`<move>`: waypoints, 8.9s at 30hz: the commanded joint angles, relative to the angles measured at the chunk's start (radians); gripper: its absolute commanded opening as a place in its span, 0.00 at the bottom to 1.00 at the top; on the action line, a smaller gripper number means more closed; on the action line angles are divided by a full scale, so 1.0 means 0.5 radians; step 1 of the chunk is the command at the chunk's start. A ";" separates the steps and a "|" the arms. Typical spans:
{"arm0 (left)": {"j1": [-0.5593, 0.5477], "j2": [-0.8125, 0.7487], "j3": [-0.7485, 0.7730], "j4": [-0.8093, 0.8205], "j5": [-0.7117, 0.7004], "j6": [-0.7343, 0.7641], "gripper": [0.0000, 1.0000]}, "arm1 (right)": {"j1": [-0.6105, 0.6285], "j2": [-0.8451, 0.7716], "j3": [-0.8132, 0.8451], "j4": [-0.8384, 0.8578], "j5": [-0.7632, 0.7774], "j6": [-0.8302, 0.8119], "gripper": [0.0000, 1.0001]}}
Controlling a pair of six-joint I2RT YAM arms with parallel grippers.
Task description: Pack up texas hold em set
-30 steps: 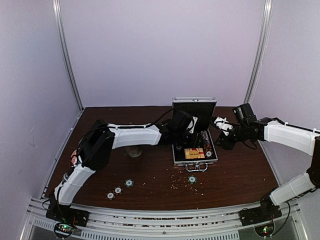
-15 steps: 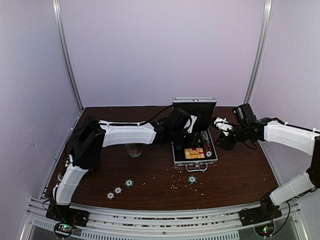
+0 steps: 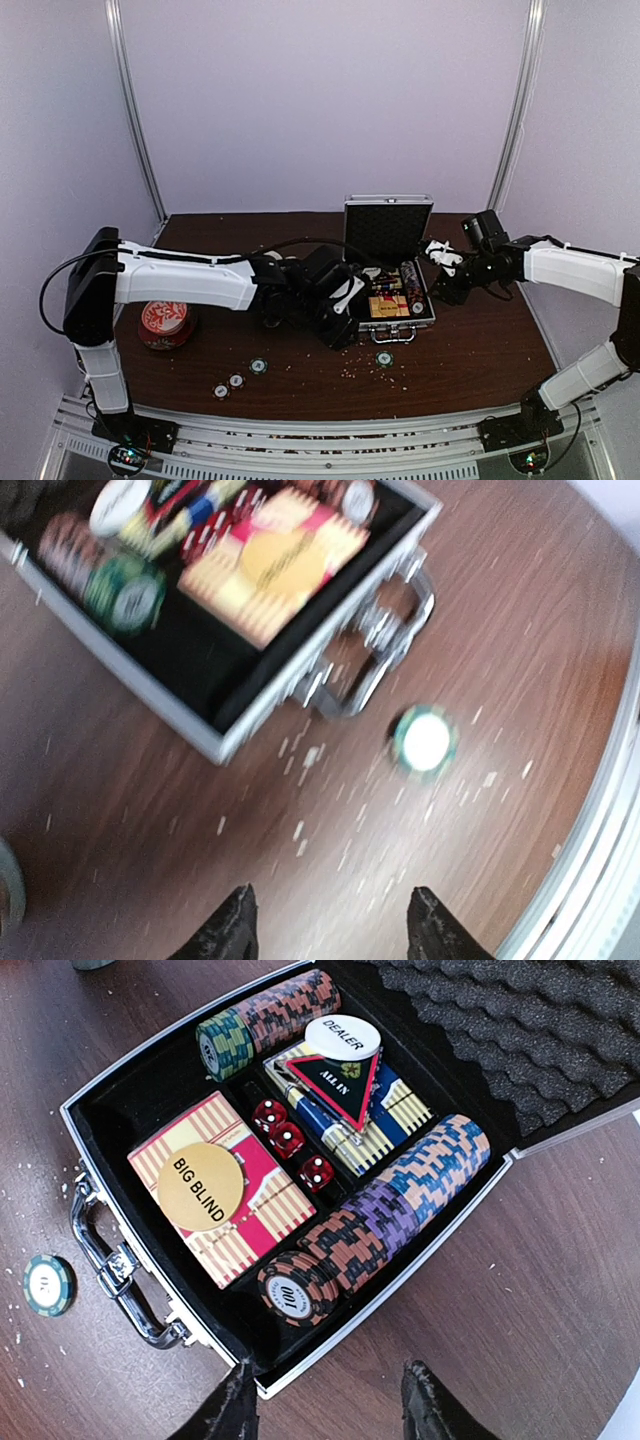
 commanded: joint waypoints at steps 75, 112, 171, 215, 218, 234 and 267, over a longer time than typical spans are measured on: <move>-0.081 0.052 0.228 -0.513 -0.545 -0.042 0.37 | 0.080 0.179 0.046 -0.095 -0.011 -0.086 0.52; 0.179 0.822 0.956 0.101 -0.550 0.243 0.38 | 0.082 0.197 0.042 -0.115 0.025 -0.114 0.52; 0.300 0.779 0.929 0.014 -0.408 0.334 0.58 | 0.088 0.258 0.059 -0.170 0.014 -0.133 0.53; 0.244 -0.494 -0.267 0.188 -0.656 0.739 0.56 | 0.953 0.526 0.324 -0.605 0.227 -0.412 0.53; 0.245 -0.505 -0.286 0.157 -0.712 0.754 0.56 | 0.980 0.588 0.350 -0.598 0.244 -0.404 0.55; 0.245 -0.571 -0.289 0.131 -0.760 0.745 0.56 | 1.008 0.760 0.386 -0.556 0.213 -0.404 0.52; 0.245 -0.559 -0.286 0.104 -0.862 0.744 0.56 | 1.021 0.738 0.550 -0.621 0.047 -0.319 0.32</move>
